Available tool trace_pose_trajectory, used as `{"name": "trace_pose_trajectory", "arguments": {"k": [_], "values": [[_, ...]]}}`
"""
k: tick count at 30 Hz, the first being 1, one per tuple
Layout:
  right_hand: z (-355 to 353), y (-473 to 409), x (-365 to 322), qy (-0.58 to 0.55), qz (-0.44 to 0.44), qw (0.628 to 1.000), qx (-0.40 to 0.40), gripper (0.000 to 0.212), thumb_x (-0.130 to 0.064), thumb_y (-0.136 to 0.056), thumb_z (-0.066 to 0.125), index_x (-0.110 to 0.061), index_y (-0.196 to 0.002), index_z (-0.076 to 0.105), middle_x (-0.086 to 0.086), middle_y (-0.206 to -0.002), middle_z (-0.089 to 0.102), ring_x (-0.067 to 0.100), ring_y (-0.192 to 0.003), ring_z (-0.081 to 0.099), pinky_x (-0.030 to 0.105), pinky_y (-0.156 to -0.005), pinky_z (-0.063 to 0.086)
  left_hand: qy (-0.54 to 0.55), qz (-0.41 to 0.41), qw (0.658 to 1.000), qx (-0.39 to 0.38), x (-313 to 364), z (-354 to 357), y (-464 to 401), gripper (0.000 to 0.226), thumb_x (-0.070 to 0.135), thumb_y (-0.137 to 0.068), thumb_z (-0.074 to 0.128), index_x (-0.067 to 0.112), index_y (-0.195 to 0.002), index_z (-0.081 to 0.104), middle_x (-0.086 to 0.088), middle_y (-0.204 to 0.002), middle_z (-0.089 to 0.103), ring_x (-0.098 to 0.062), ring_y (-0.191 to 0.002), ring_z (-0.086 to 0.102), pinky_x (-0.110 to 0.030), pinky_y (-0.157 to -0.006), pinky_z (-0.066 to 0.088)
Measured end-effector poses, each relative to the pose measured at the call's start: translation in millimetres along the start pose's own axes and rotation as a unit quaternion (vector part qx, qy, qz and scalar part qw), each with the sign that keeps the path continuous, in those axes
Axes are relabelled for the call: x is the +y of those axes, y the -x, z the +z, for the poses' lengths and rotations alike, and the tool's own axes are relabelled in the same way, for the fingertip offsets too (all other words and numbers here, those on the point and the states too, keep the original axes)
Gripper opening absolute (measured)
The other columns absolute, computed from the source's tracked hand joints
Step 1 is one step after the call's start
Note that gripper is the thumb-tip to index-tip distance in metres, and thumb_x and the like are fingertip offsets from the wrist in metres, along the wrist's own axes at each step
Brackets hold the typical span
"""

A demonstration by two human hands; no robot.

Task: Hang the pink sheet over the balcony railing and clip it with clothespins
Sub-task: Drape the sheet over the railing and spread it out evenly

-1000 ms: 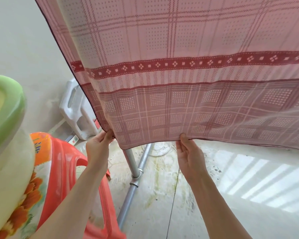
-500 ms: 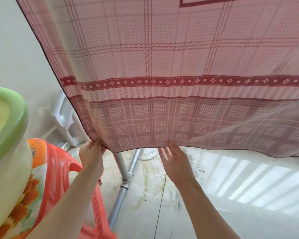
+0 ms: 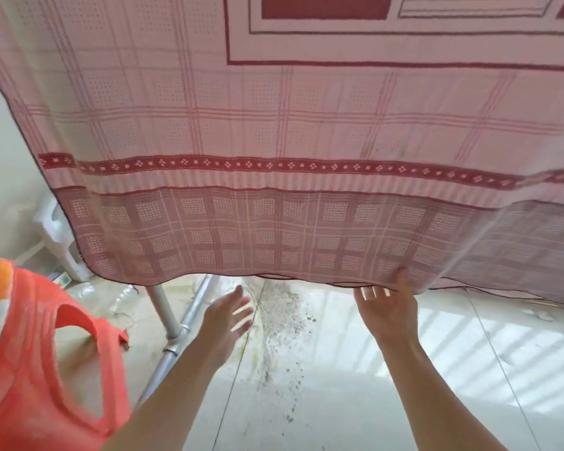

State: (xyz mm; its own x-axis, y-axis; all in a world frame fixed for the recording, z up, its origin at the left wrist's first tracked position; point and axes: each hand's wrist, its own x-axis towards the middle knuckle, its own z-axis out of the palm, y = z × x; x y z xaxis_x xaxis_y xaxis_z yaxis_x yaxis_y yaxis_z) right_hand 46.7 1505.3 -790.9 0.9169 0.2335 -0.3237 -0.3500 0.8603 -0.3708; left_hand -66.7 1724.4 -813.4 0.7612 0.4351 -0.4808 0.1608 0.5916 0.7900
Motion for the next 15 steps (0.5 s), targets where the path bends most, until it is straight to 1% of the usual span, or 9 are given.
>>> {"name": "trace_pose_trajectory", "arguments": {"k": [2,4,6,7,8,10,12,13,15], "values": [[-4.0,2.5,-12.9,-0.022,-0.003,1.000,-0.004,0.026,-0.026,-0.077,0.067,-0.018,-0.102,0.063,-0.003,-0.116,0.063,0.017,-0.116,0.056,0.041,-0.095,0.046,0.015,-0.017,0.998,-0.066,-7.6,35.6,-0.9,0.030,0.028,-0.088,0.055,0.013,-0.113,0.046,-0.004,-0.108,0.056,-0.027,-0.109,0.051,-0.041,-0.092,0.041],[-15.0,5.7,-29.8,-0.026,-0.009,1.000,-0.012,0.027,-0.026,-0.078,0.067,-0.018,-0.104,0.061,-0.002,-0.112,0.064,0.017,-0.116,0.057,0.041,-0.100,0.043,0.059,-0.031,0.993,-0.096,-19.6,74.3,0.2,0.029,0.024,-0.089,0.055,0.014,-0.114,0.047,-0.004,-0.111,0.055,-0.026,-0.112,0.050,-0.042,-0.092,0.042],[-27.9,8.5,-47.6,-0.024,-0.006,0.999,-0.028,0.028,-0.029,-0.077,0.068,-0.018,-0.103,0.064,-0.002,-0.107,0.068,0.017,-0.113,0.060,0.042,-0.094,0.047,0.119,-0.040,0.986,-0.113,-33.2,106.5,2.1,0.022,0.019,-0.090,0.053,0.013,-0.112,0.051,-0.003,-0.110,0.056,-0.025,-0.110,0.052,-0.043,-0.089,0.042],[-33.7,9.4,-57.1,-0.023,-0.003,0.999,-0.040,0.027,-0.030,-0.075,0.069,-0.018,-0.099,0.067,-0.001,-0.105,0.070,0.017,-0.111,0.062,0.042,-0.089,0.049,0.143,-0.043,0.982,-0.116,-39.4,118.7,2.2,0.017,0.016,-0.091,0.052,0.014,-0.107,0.055,-0.004,-0.109,0.058,-0.024,-0.106,0.054,-0.043,-0.088,0.042],[-37.8,9.8,-67.0,-0.022,-0.003,0.998,-0.051,0.024,-0.032,-0.075,0.069,-0.018,-0.095,0.070,-0.001,-0.105,0.071,0.018,-0.110,0.063,0.042,-0.088,0.050,0.159,-0.043,0.980,-0.114,-45.1,129.0,1.8,0.013,0.013,-0.091,0.051,0.015,-0.102,0.057,-0.004,-0.107,0.061,-0.022,-0.101,0.057,-0.042,-0.085,0.044],[-42.4,7.9,-87.8,-0.033,-0.017,0.997,-0.063,0.022,-0.034,-0.077,0.068,-0.018,-0.090,0.074,0.000,-0.108,0.070,0.020,-0.110,0.063,0.044,-0.092,0.048,0.176,-0.028,0.979,-0.094,-53.3,141.7,-0.6,0.011,0.010,-0.092,0.049,0.015,-0.093,0.059,-0.002,-0.095,0.066,-0.017,-0.090,0.062,-0.037,-0.078,0.046],[-44.6,3.4,-109.0,-0.040,-0.039,0.996,-0.067,0.022,-0.032,-0.076,0.069,-0.016,-0.089,0.075,0.002,-0.107,0.069,0.022,-0.110,0.062,0.046,-0.095,0.047,0.179,0.001,0.982,-0.067,-56.7,145.6,-4.0,0.013,0.008,-0.092,0.048,0.014,-0.089,0.059,0.001,-0.082,0.071,-0.011,-0.078,0.067,-0.034,-0.076,0.046],[-45.5,0.6,-118.6,-0.034,-0.048,0.996,-0.071,0.021,-0.029,-0.077,0.068,-0.016,-0.092,0.074,0.002,-0.108,0.070,0.022,-0.110,0.063,0.046,-0.095,0.047,0.175,0.016,0.983,-0.054,-56.8,144.5,-5.9,0.013,0.007,-0.092,0.048,0.014,-0.088,0.058,0.002,-0.081,0.071,-0.010,-0.077,0.068,-0.034,-0.079,0.045],[-49.6,-5.3,-135.2,-0.011,-0.062,0.996,-0.068,0.016,-0.023,-0.083,0.062,-0.016,-0.093,0.073,0.001,-0.107,0.071,0.020,-0.108,0.065,0.044,-0.093,0.048,0.157,0.041,0.986,-0.031,-54.5,138.5,-9.9,0.014,0.005,-0.092,0.048,0.014,-0.089,0.059,0.001,-0.088,0.069,-0.013,-0.085,0.064,-0.036,-0.084,0.045]]}}
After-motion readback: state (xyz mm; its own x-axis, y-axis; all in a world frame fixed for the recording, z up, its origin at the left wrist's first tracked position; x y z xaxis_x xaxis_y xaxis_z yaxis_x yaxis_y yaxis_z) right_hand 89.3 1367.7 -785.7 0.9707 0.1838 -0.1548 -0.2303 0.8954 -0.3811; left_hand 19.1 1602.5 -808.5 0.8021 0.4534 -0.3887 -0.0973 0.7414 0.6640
